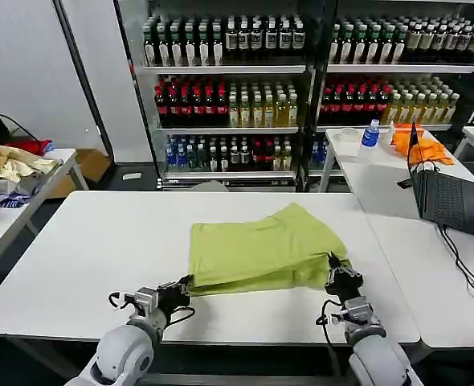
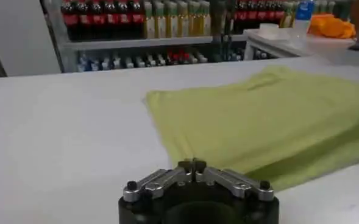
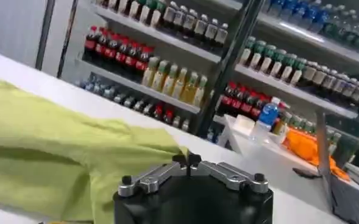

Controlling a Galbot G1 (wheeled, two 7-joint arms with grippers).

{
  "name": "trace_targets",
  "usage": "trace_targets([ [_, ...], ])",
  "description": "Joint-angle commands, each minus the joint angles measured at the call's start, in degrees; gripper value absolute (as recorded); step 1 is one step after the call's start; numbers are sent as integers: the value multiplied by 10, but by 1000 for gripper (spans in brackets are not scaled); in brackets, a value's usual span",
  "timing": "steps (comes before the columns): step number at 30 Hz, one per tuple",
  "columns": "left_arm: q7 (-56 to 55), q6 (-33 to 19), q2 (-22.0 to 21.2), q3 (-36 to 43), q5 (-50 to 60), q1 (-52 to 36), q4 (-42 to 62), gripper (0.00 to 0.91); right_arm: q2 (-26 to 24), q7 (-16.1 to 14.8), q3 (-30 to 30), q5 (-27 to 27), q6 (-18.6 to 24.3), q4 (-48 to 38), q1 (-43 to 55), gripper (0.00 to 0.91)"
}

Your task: Fold and organize the clothes.

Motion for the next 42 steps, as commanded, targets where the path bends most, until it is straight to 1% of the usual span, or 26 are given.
trace_targets([
  [1, -2, -6, -8, 13, 6, -36, 39, 20, 6, 0, -15, -15, 2, -39, 22, 0],
  [10, -7, -18, -10, 17, 4, -52, 48, 20, 20, -1, -17, -29, 4, -42, 13, 0],
  [11, -8, -19, -10, 18, 3, -54, 49, 20, 21, 0, -17, -33, 5, -42, 12, 40],
  [12, -8, -20, -10, 20, 3, -56, 52, 60, 21, 2, -17, -34, 5, -43, 12, 222],
  [13, -8, -20, -11, 20, 3, -57, 53, 383, 22, 2, -17, -35, 5, -44, 12, 907],
  [14, -8, -20, -12, 22, 3, -58, 55, 856, 23, 4, -16, -37, 3, -45, 12, 907],
  [15, -8, -19, -13, 23, 3, -59, 56, 907, 24, 5, -16, -37, 1, -45, 11, 907],
  [23, -8, -21, -13, 14, 3, -41, 35, 907, 29, 5, 7, -20, 11, -14, -13, 907],
  [25, -9, -20, -10, 5, 0, -26, 19, 907, 34, 11, 25, -21, 10, 5, -33, 907],
  [30, -16, -21, -6, -18, -9, 13, -18, 907, 39, 11, 65, -6, 9, 63, -85, 907],
  [34, -18, -21, -10, -24, -11, 43, -32, 907, 49, 17, 101, 40, -2, 87, -127, 907],
  [35, -19, -21, -13, -23, -14, 47, -30, 907, 50, 18, 102, 44, -3, 87, -129, 907],
  [36, -20, -20, -15, -23, -16, 48, -27, 907, 54, 28, 114, 74, -15, 83, -132, 907],
  [38, -23, -18, -20, -21, -22, 46, -18, 907, 56, 37, 123, 107, -37, 76, -130, 907],
  [40, -24, -16, -24, -19, -29, 38, -6, 907, 55, 45, 125, 131, -62, 63, -124, 907],
  [42, -27, -13, -27, -17, -41, 30, 5, 907, 56, 54, 125, 145, -74, 46, -114, 907],
])
